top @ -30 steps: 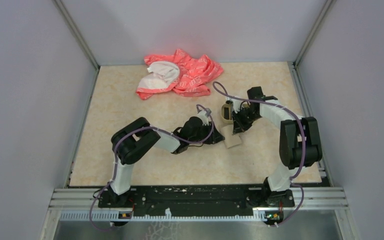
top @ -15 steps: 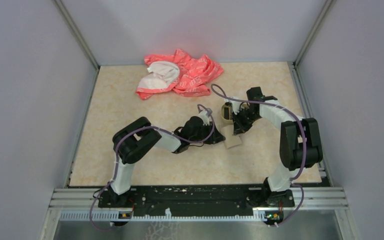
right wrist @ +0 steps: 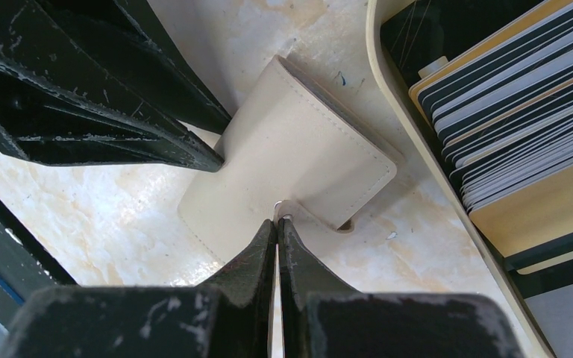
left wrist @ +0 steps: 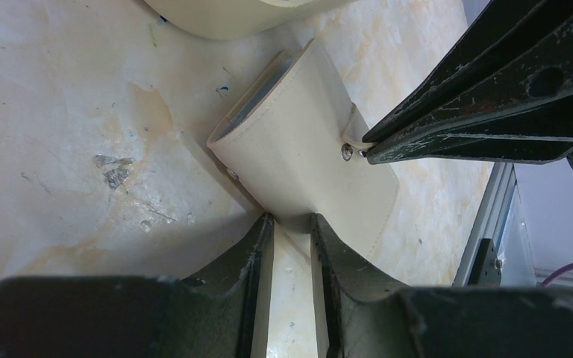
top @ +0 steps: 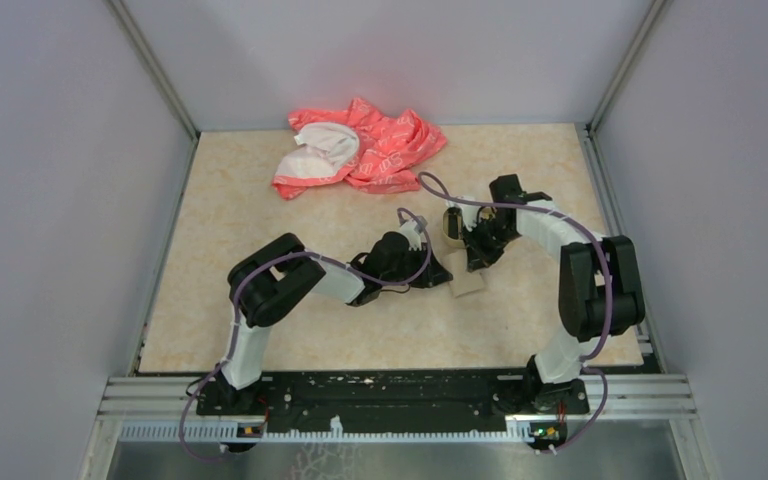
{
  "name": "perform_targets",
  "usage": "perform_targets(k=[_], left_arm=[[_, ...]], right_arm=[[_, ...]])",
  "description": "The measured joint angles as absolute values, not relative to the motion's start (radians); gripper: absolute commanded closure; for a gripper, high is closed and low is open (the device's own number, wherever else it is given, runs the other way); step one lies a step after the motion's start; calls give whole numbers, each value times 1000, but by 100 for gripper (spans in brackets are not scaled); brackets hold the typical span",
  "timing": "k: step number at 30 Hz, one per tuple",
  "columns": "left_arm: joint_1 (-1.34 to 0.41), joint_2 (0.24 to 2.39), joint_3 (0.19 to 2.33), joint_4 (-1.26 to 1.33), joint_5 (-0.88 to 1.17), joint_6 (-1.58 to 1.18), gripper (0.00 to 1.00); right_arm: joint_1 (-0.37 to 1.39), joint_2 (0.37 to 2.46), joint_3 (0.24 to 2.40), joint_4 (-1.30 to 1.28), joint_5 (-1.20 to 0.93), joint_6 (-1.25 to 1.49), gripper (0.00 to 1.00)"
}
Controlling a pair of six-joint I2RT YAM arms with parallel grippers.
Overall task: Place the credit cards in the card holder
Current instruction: Close the card holder at the center of the board.
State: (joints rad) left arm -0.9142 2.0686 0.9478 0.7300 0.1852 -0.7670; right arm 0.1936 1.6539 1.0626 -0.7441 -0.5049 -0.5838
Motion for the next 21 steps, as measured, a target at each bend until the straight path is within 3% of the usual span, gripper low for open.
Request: perform_targets(k=[21], left_arm=[[-914, 2070, 948, 732, 188, -785, 73]], right_arm=[[230, 1649, 1063, -726, -456, -576, 100]])
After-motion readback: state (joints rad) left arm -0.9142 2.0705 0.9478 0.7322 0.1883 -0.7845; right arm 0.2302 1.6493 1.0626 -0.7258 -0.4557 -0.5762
